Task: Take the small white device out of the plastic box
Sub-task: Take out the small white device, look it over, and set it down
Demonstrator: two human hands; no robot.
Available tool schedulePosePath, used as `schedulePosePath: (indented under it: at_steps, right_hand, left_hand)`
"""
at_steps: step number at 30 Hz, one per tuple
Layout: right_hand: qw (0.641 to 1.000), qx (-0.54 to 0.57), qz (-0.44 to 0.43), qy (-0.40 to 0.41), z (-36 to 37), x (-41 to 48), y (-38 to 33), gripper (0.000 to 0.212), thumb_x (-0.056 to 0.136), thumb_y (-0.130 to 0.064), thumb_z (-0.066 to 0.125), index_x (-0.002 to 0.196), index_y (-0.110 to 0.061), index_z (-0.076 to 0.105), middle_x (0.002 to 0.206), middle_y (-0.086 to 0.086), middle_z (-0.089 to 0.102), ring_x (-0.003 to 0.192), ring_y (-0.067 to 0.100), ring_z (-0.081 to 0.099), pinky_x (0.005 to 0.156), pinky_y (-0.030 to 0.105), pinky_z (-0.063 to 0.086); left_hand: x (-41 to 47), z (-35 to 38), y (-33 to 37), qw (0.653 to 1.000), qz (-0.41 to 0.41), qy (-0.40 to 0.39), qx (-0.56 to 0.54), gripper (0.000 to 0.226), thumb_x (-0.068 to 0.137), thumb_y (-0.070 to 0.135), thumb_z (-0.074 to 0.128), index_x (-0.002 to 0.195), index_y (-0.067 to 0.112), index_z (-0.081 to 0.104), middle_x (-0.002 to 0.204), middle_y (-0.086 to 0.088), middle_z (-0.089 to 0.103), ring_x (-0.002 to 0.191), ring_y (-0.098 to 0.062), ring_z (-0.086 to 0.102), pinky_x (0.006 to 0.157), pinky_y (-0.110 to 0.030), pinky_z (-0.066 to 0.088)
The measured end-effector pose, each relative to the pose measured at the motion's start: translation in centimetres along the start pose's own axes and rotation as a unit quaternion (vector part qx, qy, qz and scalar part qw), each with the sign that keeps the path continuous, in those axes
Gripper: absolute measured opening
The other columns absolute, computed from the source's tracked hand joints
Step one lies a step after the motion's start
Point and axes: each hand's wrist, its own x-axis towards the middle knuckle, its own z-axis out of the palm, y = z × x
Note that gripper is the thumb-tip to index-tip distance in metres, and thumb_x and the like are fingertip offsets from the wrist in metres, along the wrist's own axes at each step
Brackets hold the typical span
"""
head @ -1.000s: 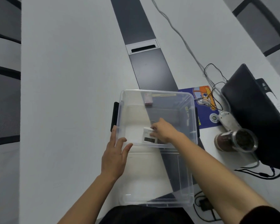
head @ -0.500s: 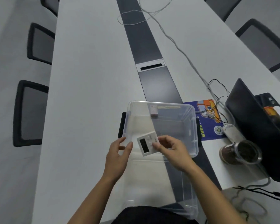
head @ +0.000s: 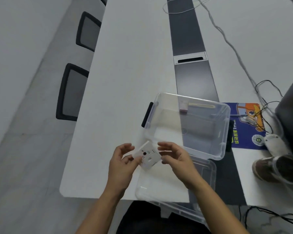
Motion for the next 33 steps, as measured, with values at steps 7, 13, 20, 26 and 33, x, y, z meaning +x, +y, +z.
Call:
schedulePosePath:
  at_steps: [7, 13, 20, 26, 33]
  right_hand:
    - [0.994, -0.068, 0.031, -0.075, 2.9, 0.7, -0.5, 0.036, 0.095, -0.037, 0.058, 0.13, -0.03, 0.06, 0.109, 0.003, 0.068, 0.074, 0.001, 0.062, 0.068, 0.021, 0.047]
    - [0.996, -0.073, -0.011, 0.055, 7.8, 2.3, -1.0, 0.026, 0.091, -0.035, 0.064, 0.117, -0.031, 0.064, 0.101, 0.0, 0.071, 0.081, 0.008, 0.068, 0.067, 0.021, 0.054]
    - [0.989, -0.033, 0.02, 0.142, 15.6, 5.4, 0.2, 0.032, 0.088, -0.029, 0.07, 0.116, -0.023, 0.056, 0.113, 0.006, 0.064, 0.087, 0.015, 0.073, 0.079, 0.035, 0.06]
    - [0.974, -0.146, 0.03, 0.169, 20.9, 6.6, 2.2, 0.046, 0.083, -0.041, 0.072, 0.126, -0.037, 0.06, 0.108, -0.007, 0.067, 0.082, 0.008, 0.071, 0.077, 0.03, 0.059]
    - [0.97, -0.2, -0.002, 0.135, 23.1, 6.9, 2.5, 0.034, 0.091, -0.03, 0.062, 0.115, -0.054, 0.063, 0.097, -0.021, 0.073, 0.084, 0.003, 0.07, 0.075, 0.02, 0.055]
  left_hand:
    - [1.4, -3.6, -0.6, 0.998, -0.003, -0.017, -0.06, 0.027, 0.085, -0.002, 0.069, 0.11, 0.005, 0.062, 0.109, -0.008, 0.075, 0.099, -0.022, 0.071, 0.086, -0.032, 0.057]
    - [6.4, -5.8, -0.7, 0.996, -0.046, -0.052, -0.06, 0.031, 0.086, 0.017, 0.073, 0.116, 0.015, 0.064, 0.113, -0.006, 0.071, 0.107, -0.021, 0.068, 0.092, -0.037, 0.056]
    - [10.7, -11.2, -2.3, 0.97, -0.183, -0.099, -0.127, 0.025, 0.091, 0.019, 0.067, 0.111, 0.004, 0.071, 0.1, -0.013, 0.077, 0.099, -0.028, 0.07, 0.08, -0.033, 0.057]
    - [13.1, -15.4, -2.9, 0.965, -0.216, -0.086, -0.121, 0.02, 0.087, 0.015, 0.072, 0.101, 0.002, 0.075, 0.094, -0.011, 0.078, 0.094, -0.024, 0.072, 0.081, -0.031, 0.056]
    - [13.5, -16.9, -4.2, 0.966, -0.222, -0.084, -0.102, 0.019, 0.089, 0.019, 0.07, 0.098, 0.002, 0.076, 0.092, -0.01, 0.079, 0.088, -0.019, 0.073, 0.091, -0.033, 0.056]
